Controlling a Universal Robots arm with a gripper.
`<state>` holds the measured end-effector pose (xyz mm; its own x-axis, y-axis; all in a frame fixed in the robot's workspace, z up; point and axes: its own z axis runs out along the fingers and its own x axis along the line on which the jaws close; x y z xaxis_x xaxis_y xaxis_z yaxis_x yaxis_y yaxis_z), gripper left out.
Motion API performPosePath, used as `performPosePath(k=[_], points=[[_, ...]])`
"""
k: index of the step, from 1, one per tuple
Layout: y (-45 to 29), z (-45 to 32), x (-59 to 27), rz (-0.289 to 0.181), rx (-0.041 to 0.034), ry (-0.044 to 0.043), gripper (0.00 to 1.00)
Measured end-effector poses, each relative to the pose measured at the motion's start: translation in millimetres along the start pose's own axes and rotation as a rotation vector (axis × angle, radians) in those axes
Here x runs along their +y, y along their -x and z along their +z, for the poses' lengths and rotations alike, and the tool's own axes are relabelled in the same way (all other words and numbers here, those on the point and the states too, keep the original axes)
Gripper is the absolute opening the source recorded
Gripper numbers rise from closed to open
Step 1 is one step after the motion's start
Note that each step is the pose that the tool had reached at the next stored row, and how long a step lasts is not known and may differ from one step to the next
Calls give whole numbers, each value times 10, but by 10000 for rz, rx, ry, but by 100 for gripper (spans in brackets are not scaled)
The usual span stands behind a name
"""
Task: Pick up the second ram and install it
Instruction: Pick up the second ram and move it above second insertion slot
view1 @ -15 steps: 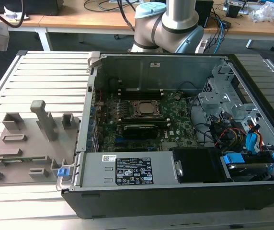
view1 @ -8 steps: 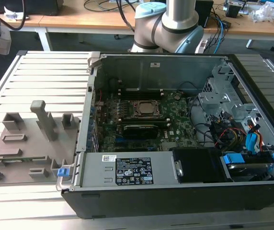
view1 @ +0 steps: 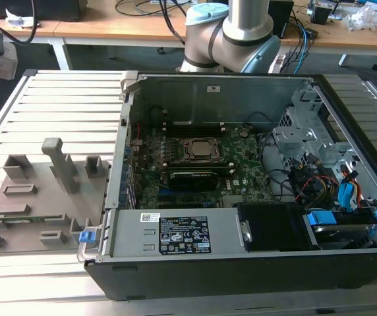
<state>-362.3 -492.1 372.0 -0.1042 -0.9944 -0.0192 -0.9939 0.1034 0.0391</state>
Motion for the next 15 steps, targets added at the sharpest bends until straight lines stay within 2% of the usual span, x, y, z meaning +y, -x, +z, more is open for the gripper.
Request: performPosePath(k=[15], points=[[-3,137,-5,0,0,1,42]])
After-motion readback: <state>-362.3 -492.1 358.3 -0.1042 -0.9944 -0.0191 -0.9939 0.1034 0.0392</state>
